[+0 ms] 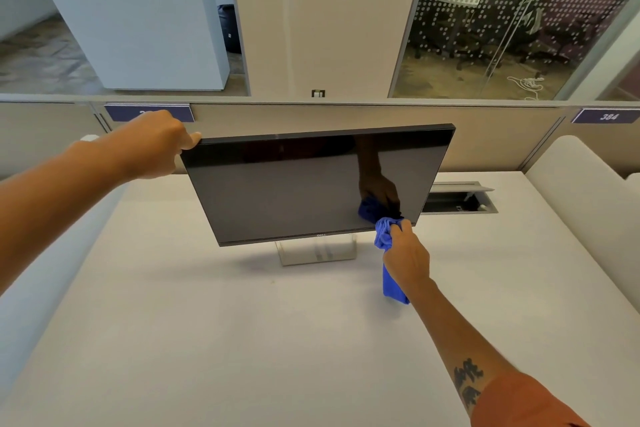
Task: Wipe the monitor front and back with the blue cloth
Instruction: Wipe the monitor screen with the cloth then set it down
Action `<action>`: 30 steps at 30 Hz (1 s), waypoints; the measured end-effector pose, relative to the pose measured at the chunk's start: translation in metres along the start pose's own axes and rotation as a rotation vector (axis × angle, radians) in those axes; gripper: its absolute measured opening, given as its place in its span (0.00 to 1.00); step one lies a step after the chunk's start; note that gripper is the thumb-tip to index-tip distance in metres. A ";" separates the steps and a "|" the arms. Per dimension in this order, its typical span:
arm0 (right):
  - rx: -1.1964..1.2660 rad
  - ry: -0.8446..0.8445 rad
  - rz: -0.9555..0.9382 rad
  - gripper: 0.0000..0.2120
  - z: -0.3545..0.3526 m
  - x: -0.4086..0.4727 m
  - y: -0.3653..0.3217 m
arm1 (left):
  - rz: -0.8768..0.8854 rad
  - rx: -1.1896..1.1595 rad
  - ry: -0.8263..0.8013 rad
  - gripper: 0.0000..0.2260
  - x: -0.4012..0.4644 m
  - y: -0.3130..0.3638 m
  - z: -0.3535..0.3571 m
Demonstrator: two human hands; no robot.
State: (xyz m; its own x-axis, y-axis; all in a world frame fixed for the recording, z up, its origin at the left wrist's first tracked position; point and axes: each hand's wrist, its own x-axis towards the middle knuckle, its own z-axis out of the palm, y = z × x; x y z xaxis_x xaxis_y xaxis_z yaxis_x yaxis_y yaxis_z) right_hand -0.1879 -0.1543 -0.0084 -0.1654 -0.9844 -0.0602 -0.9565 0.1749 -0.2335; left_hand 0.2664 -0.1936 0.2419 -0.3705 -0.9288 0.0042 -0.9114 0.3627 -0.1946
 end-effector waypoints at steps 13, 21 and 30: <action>0.043 -0.013 -0.179 0.21 0.020 -0.010 -0.049 | -0.014 -0.008 0.003 0.20 -0.002 0.004 -0.003; 0.061 0.009 -0.325 0.16 0.040 -0.023 -0.102 | -0.003 0.010 -0.001 0.18 -0.002 0.001 0.000; 0.097 -0.044 -0.447 0.18 0.068 -0.038 -0.176 | 0.017 0.021 0.012 0.17 -0.002 -0.002 0.002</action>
State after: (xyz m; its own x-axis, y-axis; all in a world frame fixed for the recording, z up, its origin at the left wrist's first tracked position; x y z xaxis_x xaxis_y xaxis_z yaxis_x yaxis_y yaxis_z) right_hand 0.0030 -0.1461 -0.0307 0.2712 -0.9622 0.0260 -0.9043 -0.2640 -0.3353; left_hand 0.2692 -0.1928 0.2399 -0.3880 -0.9216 0.0126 -0.9011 0.3765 -0.2153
